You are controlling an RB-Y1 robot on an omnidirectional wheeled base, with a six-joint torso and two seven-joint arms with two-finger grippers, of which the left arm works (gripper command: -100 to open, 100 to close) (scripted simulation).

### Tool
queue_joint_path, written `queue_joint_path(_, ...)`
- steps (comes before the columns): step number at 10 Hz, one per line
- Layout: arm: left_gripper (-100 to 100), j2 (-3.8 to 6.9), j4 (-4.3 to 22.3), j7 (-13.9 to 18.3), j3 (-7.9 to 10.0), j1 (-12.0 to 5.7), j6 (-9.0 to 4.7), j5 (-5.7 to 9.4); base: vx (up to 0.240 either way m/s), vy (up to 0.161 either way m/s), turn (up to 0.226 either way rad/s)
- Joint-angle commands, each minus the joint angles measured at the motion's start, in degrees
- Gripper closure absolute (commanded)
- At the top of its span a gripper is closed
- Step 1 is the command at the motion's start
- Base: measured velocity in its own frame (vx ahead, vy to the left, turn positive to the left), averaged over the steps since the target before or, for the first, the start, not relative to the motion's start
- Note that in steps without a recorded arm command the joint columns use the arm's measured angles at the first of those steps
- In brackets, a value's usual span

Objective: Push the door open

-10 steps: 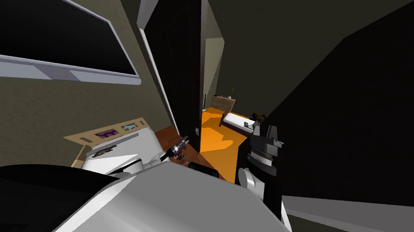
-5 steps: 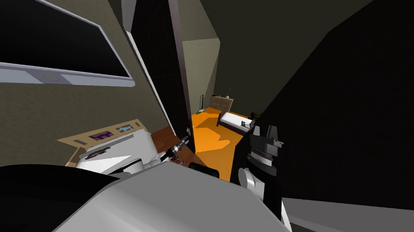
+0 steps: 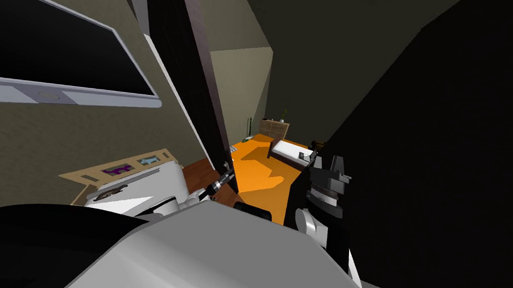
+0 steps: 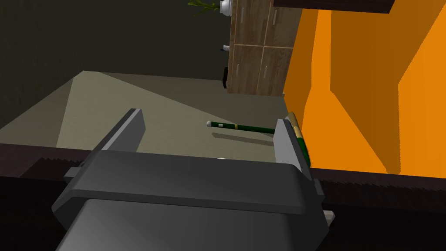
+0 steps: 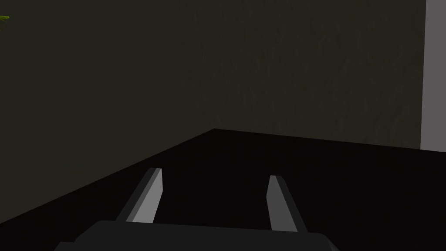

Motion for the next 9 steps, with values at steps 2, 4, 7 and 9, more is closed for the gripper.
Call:
queue_joint_path(2, -100, -0.15, 0.59, 0.47, 0.52, -0.12, -0.65, -0.99, 0.19, 0.057, 0.048)
queue_joint_path(4, -100, -0.26, 1.04, 0.77, 0.85, -0.23, -1.07, -1.63, 0.131, 0.166, 0.04)
queue_joint_path(7, -100, -0.37, 1.47, 1.05, 1.18, -0.33, -1.47, -2.25, 0.059, 0.147, -0.009)
queue_joint_path(9, -100, -0.37, 0.79, 1.05, 1.18, -0.33, -1.47, -2.25, 0.02, 0.028, 0.011)
